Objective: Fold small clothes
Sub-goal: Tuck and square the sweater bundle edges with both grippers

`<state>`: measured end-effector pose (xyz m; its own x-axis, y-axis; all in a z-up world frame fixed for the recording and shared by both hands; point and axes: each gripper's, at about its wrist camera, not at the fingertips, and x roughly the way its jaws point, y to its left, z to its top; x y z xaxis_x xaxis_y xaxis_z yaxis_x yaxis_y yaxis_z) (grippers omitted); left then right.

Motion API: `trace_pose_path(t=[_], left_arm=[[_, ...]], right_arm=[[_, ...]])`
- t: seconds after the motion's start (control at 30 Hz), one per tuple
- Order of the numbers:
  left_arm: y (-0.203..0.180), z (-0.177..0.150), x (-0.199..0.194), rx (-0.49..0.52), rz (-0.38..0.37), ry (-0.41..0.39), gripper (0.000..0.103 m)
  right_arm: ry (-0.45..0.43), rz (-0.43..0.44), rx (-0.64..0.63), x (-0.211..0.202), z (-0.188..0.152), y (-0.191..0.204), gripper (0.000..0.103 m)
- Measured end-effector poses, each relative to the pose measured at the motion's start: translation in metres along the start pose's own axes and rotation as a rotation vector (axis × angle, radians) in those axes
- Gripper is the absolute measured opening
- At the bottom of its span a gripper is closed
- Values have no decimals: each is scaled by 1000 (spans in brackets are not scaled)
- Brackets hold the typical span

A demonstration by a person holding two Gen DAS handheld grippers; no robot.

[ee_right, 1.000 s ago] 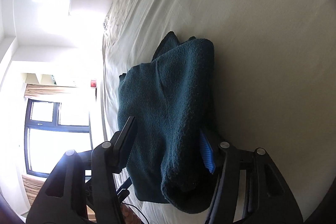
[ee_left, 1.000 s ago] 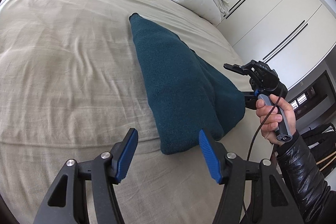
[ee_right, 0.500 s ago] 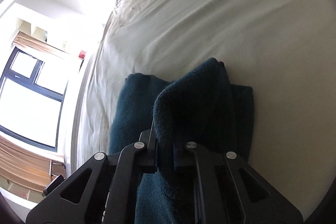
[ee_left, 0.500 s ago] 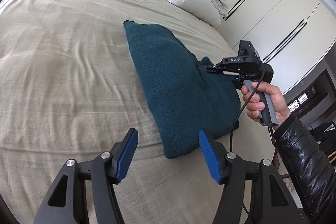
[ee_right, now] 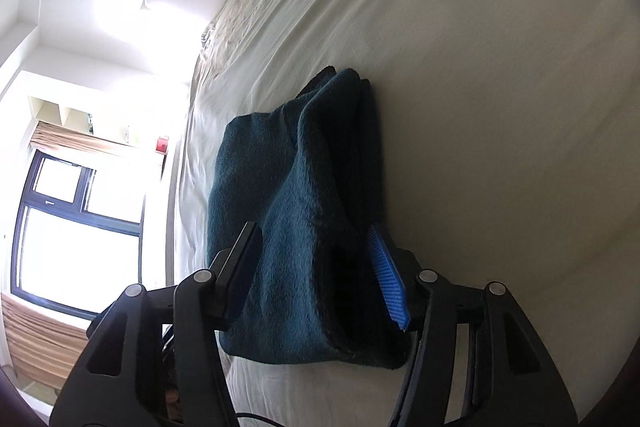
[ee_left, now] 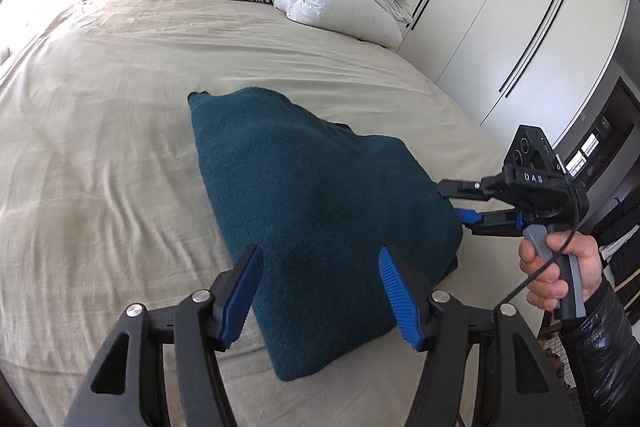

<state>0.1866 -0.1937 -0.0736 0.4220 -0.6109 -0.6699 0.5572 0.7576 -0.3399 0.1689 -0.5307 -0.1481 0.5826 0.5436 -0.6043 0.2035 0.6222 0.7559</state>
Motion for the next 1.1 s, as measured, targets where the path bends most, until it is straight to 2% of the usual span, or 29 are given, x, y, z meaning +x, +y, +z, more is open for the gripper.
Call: trace_pose_path(t=[0.07, 0.1, 0.13, 0.17, 0.2, 0.27, 0.3, 0.43, 0.53, 0.63, 0.67, 0.77, 0.8, 0.87, 0.93, 0.97, 1.0, 1.03, 1.1], left_arm=[[-9, 6, 13, 51, 24, 6, 63], [-12, 6, 22, 73, 45, 20, 63], [-14, 5, 31, 92, 80, 38, 63], [-14, 3, 40, 101, 104, 65, 62], [-11, 0, 48, 99, 115, 92, 62], [-5, -9, 53, 108, 136, 100, 62], [-4, -12, 53, 120, 145, 96, 62], [6, -16, 53, 112, 149, 89, 63], [14, -18, 54, 91, 146, 92, 63], [17, -20, 48, 72, 144, 95, 62], [18, -20, 45, 61, 133, 89, 62], [24, -20, 38, -4, 91, 65, 62], [26, -21, 36, -24, 81, 62, 62], [28, -21, 30, -49, 71, 55, 62], [33, -22, 18, -88, 33, 37, 62], [37, -24, 8, -117, 11, 20, 62], [44, -27, -3, -145, -4, -2, 62], [53, -31, -15, -168, -10, -17, 62], [73, -41, -40, -220, -17, -40, 62]], right_arm=[[54, -34, -48, 14, -18, 10, 52], [81, -51, -74, 20, -26, 14, 48], [109, -69, -108, 30, -38, 20, 39], [124, -110, -136, 36, -43, 24, 23], [132, -149, -135, 38, -45, 23, 18], [140, -119, -62, 32, -43, 16, 8], [142, -105, -30, 30, -40, 14, 7], [132, -58, -50, 11, -48, 33, 6], [149, -95, -32, 24, -40, 27, 7], [119, -30, 25, 25, -30, 26, 13], [87, -25, 29, 31, -25, 29, 23], [17, 35, 55, 21, -30, 16, 64], [12, 32, 80, 22, -34, 13, 68], [33, -10, 99, 34, -37, 5, 68], [36, 25, 129, 50, -42, -2, 63], [33, 29, 133, 54, -42, -1, 48], [32, 13, 118, 56, -41, 4, 24], [30, -21, 98, 57, -41, 10, 17], [13, -82, 55, 57, -41, 30, 14]])
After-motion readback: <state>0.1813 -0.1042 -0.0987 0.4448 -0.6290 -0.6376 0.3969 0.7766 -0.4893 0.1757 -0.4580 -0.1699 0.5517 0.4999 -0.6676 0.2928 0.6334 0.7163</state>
